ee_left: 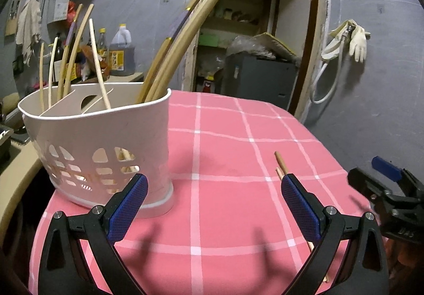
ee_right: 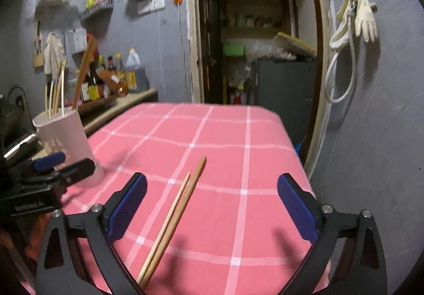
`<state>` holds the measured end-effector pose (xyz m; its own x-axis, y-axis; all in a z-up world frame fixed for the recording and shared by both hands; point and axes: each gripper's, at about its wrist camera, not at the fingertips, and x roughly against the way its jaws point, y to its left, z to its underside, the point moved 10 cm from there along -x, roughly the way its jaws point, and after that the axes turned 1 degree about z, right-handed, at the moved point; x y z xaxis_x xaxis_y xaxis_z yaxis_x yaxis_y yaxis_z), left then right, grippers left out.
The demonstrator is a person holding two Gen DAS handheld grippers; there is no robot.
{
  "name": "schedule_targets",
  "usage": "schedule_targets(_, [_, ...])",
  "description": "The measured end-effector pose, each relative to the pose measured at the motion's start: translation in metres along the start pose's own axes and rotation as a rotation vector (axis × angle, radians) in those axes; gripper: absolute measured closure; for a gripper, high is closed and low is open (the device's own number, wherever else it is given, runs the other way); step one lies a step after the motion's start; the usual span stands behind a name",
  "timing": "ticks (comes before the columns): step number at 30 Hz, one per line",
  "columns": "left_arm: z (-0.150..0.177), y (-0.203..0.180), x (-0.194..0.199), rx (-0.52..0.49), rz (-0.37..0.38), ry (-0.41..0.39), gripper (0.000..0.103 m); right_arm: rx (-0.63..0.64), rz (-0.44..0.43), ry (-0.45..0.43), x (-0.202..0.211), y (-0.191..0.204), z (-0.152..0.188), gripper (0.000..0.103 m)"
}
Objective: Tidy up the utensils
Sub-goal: 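Move both tools back toward the last chopsticks on the cloth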
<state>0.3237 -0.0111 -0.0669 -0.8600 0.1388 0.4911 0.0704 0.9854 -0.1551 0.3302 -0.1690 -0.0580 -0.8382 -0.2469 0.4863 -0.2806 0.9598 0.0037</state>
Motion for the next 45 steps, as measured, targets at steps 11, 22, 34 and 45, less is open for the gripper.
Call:
schedule_targets(11, [0.002, 0.006, -0.008, 0.008, -0.012, 0.031, 0.004, 0.033, -0.069, 0.245, -0.039, 0.011, 0.031, 0.046])
schedule_targets(22, [0.004, 0.006, -0.012, 0.009, -0.002, 0.054, 0.005, 0.073, -0.074, 0.362, -0.057, 0.020, 0.049, 0.049])
schedule_targets(34, [0.019, -0.003, -0.038, -0.002, 0.071, 0.216, 0.005, 0.150, -0.082, 0.422, -0.062, 0.022, 0.058, 0.050])
schedule_targets(45, [0.021, -0.034, -0.046, -0.081, 0.159, 0.242, 0.009, 0.132, -0.084, 0.411, -0.050, 0.002, 0.059, 0.070])
